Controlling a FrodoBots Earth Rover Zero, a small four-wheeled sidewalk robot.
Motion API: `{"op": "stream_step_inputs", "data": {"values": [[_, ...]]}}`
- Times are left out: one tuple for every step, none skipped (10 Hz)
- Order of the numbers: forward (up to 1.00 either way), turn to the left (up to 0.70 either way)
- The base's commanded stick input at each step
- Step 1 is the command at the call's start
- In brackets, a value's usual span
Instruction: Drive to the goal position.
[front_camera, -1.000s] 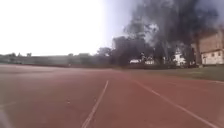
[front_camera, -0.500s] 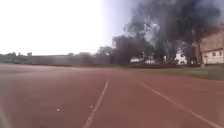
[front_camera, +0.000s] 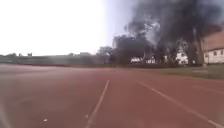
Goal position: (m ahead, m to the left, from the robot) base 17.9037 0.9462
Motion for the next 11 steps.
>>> {"op": "stream_step_inputs", "data": {"values": [[0.70,0.00],[0.70,0.00],[0.70,0.00],[0.70,0.00],[0.70,0.00],[0.70,0.00],[0.70,0.00],[0.70,0.00],[0.70,0.00],[0.70,0.00],[0.70,0.00]]}}
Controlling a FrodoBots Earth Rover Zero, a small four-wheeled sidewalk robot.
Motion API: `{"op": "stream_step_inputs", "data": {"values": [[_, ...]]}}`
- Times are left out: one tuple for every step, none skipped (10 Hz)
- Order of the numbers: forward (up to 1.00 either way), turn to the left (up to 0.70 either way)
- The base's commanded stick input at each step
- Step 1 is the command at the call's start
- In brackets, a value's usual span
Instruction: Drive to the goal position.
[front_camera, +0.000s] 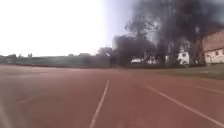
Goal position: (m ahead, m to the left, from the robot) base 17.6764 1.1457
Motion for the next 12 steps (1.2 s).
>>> {"op": "stream_step_inputs", "data": {"values": [[0.70,0.00],[0.70,0.00],[0.70,0.00],[0.70,0.00],[0.70,0.00],[0.70,0.00],[0.70,0.00],[0.70,0.00],[0.70,0.00],[0.70,0.00],[0.70,0.00],[0.70,0.00]]}}
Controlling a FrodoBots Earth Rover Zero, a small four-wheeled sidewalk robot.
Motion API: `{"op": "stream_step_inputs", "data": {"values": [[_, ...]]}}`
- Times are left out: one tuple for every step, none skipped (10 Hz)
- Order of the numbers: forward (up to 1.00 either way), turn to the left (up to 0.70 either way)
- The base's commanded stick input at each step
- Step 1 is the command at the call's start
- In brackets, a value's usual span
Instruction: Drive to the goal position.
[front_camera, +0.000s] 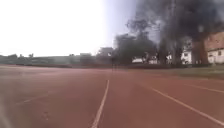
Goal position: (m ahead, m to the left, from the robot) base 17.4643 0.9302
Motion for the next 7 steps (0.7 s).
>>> {"op": "stream_step_inputs", "data": {"values": [[0.70,0.00],[0.70,0.00],[0.70,0.00],[0.70,0.00],[0.70,0.00],[0.70,0.00],[0.70,0.00]]}}
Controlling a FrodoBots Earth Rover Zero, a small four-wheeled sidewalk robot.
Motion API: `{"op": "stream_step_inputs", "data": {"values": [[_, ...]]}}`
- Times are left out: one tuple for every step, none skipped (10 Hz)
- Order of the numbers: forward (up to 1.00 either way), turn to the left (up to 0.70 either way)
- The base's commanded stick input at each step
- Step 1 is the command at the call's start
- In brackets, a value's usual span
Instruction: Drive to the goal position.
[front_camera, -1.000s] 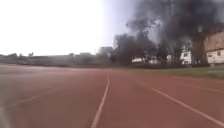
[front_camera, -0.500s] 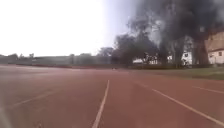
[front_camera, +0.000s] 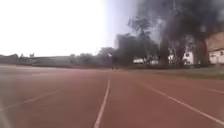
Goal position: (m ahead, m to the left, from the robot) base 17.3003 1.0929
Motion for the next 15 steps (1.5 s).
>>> {"op": "stream_step_inputs", "data": {"values": [[0.70,0.00],[0.70,0.00],[0.70,0.00],[0.70,0.00],[0.70,0.00],[0.70,0.00],[0.70,0.00],[0.70,0.00],[0.70,0.00],[0.70,0.00],[0.70,0.00],[0.70,0.00],[0.70,0.00],[0.70,0.00],[0.70,0.00]]}}
